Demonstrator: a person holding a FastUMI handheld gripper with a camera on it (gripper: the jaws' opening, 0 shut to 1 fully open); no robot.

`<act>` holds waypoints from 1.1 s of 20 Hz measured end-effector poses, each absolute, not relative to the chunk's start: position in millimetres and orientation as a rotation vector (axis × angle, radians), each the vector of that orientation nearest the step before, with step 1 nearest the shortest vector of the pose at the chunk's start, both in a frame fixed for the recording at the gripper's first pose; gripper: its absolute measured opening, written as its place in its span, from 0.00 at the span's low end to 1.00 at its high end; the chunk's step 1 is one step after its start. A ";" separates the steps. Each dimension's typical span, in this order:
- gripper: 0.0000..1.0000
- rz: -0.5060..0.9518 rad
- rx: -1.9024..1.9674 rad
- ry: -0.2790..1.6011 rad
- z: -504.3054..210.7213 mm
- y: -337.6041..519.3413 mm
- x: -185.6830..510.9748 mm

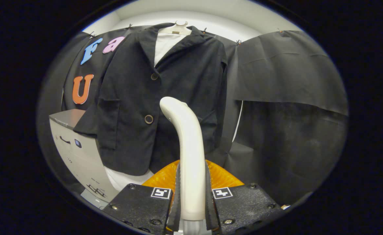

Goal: Iron the clothes twice with a garment steamer, once on the left side and once on the right side.

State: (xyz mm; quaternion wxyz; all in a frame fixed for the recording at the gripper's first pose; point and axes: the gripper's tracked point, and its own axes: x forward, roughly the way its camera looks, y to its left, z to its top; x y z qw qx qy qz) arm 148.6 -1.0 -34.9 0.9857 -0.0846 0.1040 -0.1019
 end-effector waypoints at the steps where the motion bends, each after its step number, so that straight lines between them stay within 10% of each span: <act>1: 0.33 -0.201 -0.171 0.230 -45.2 1.2 145.5; 11: 0.33 -0.250 -0.185 0.400 -128.3 17.3 88.4; 22: 0.33 -0.281 -0.140 0.304 -55.6 33.2 -15.7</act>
